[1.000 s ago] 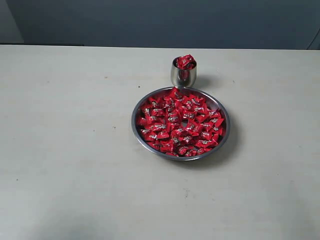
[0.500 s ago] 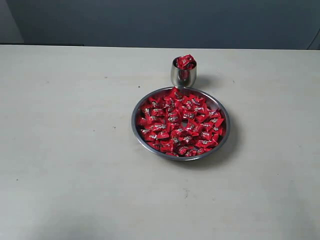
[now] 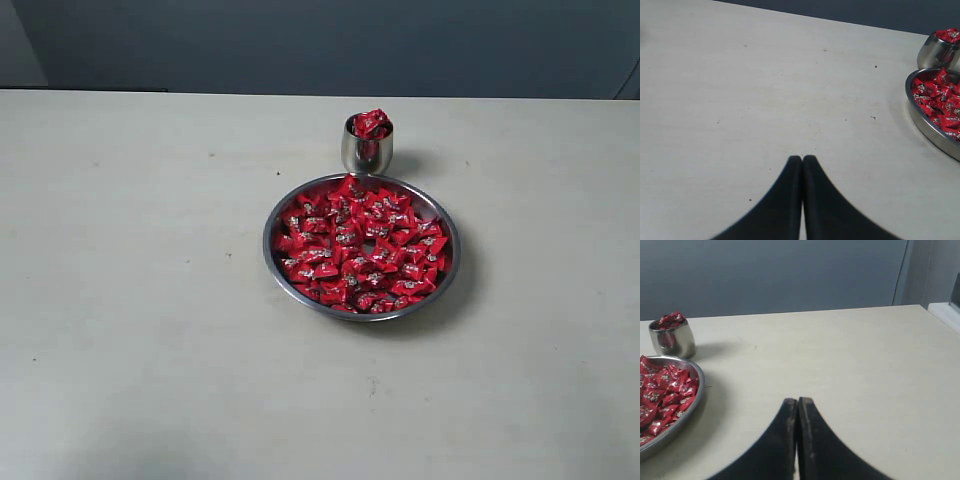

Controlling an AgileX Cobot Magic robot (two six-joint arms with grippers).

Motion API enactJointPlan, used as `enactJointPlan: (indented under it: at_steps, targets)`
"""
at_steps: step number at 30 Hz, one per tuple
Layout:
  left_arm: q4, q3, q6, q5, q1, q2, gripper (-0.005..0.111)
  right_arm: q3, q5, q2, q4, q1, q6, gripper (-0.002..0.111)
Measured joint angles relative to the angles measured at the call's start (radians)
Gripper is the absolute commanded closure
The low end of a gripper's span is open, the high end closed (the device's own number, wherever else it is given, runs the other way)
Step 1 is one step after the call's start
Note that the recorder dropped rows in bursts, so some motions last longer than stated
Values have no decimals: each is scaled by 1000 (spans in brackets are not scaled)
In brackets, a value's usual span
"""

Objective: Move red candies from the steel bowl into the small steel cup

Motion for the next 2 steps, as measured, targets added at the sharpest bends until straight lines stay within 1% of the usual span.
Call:
enactJointPlan:
  at_steps: [2]
  targets:
    - [0, 0, 0, 0, 0, 0, 106, 0, 0, 0, 0, 0, 0, 108]
